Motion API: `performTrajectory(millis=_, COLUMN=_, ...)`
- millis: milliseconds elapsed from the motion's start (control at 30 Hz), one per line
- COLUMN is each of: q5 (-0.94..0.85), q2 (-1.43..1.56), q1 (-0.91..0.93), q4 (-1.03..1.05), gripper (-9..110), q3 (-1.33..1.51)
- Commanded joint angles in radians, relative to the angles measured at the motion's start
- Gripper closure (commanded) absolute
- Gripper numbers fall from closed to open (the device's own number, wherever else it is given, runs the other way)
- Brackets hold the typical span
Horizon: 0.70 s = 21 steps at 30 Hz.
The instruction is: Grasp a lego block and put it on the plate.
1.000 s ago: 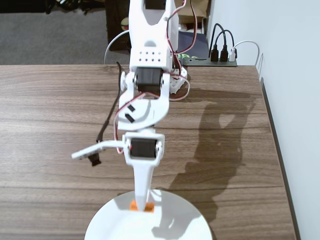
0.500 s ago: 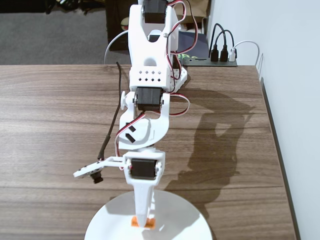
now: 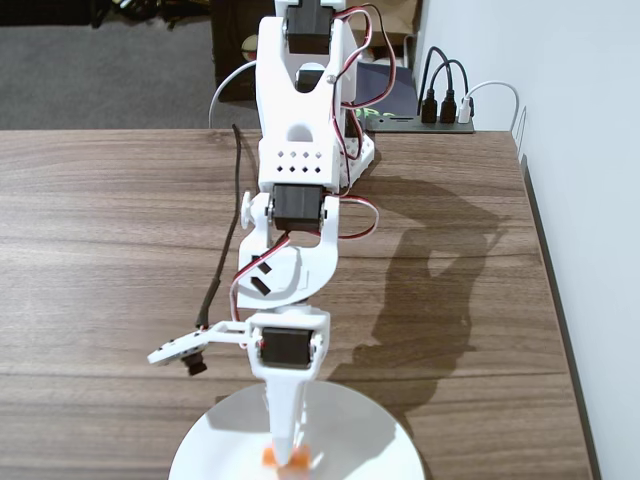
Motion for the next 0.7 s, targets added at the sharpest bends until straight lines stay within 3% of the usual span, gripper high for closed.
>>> performTrajectory(millis=0, q5=0.002, q2=0.006, q1=-0.008, q4=-0.011, gripper=87, q3=-0.058)
performTrajectory(millis=467, q5=0.012, q2=0.095, q1=-0.006, q4=0.055, gripper=85, q3=-0.037)
performTrajectory(millis=667, q5=0.017, q2=0.290, q1=-0.005, q4=0.135, gripper=91, q3=0.097)
